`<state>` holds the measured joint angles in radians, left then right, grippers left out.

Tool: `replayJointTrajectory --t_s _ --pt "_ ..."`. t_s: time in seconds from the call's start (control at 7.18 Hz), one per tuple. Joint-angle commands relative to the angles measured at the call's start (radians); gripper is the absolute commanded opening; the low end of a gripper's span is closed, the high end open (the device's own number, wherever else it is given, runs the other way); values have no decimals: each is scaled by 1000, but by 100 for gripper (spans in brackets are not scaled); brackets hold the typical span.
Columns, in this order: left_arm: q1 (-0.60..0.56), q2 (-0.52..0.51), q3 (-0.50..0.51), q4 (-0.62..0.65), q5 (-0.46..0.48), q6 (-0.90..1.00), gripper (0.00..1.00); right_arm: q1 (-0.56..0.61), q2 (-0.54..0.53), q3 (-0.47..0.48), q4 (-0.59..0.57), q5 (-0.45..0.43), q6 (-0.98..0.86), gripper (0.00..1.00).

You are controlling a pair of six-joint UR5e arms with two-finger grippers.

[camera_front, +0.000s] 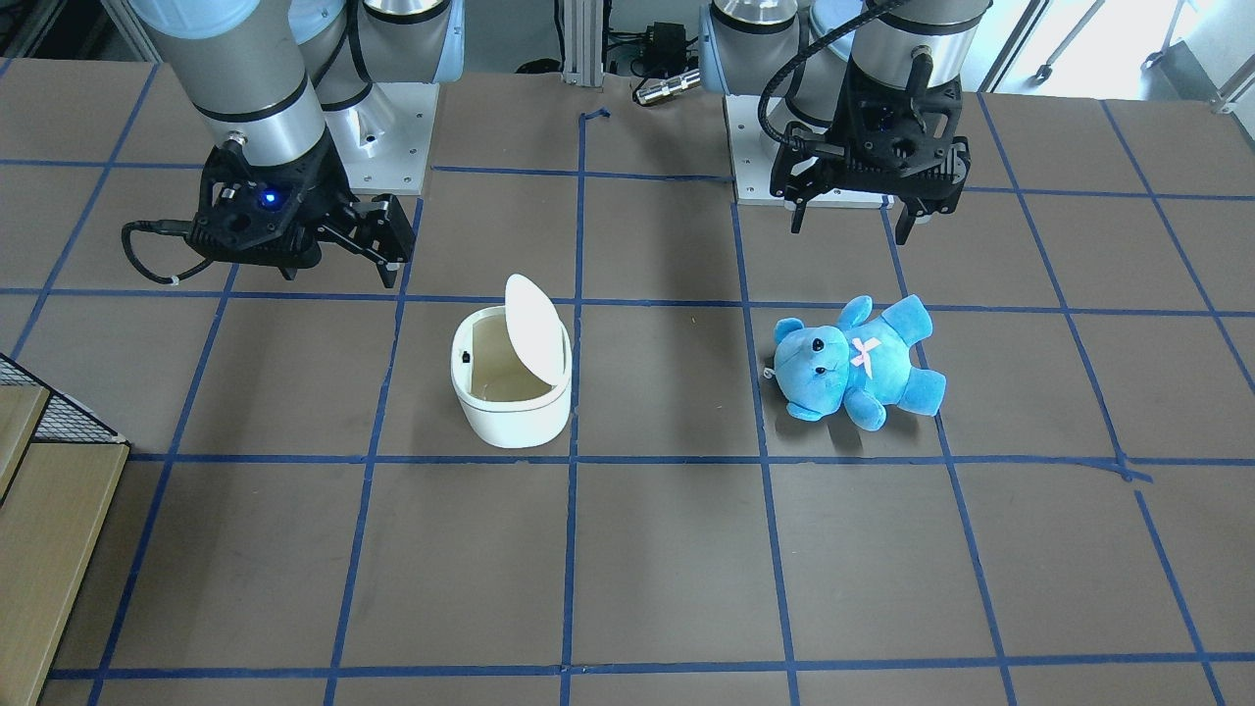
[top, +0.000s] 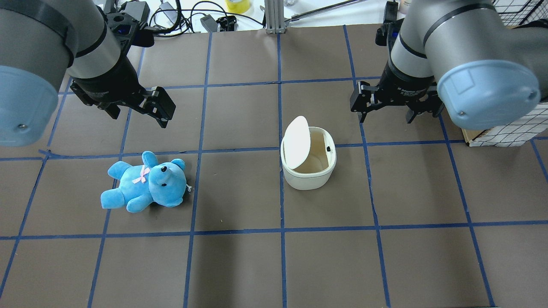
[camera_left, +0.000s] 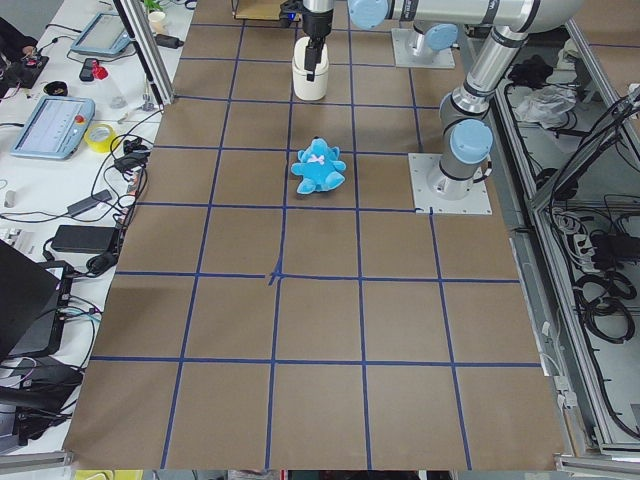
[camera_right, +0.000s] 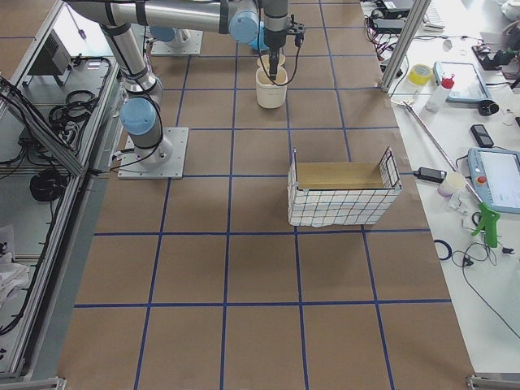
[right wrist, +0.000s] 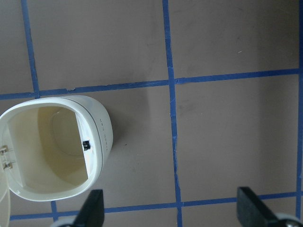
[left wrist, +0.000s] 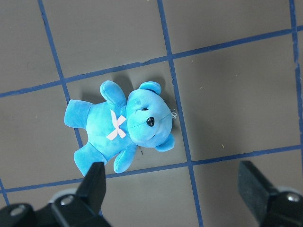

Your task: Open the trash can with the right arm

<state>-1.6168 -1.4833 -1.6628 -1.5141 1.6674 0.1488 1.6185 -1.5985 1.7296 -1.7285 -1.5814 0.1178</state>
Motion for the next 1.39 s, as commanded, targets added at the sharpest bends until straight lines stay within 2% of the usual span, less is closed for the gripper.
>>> replayJointTrajectory --t_s 0.0,0.28,0.56,1.25 --pt "0 0 0 0 0 0 100 -9 -31 -10 13 -2 -18 100" --pt "0 0 0 0 0 0 100 -9 -35 -18 61 3 -18 100" --pt "0 0 0 0 0 0 100 -9 -40 -82 162 6 -9 100" --pt "0 0 0 0 0 0 100 -9 -37 -87 156 9 -7 100"
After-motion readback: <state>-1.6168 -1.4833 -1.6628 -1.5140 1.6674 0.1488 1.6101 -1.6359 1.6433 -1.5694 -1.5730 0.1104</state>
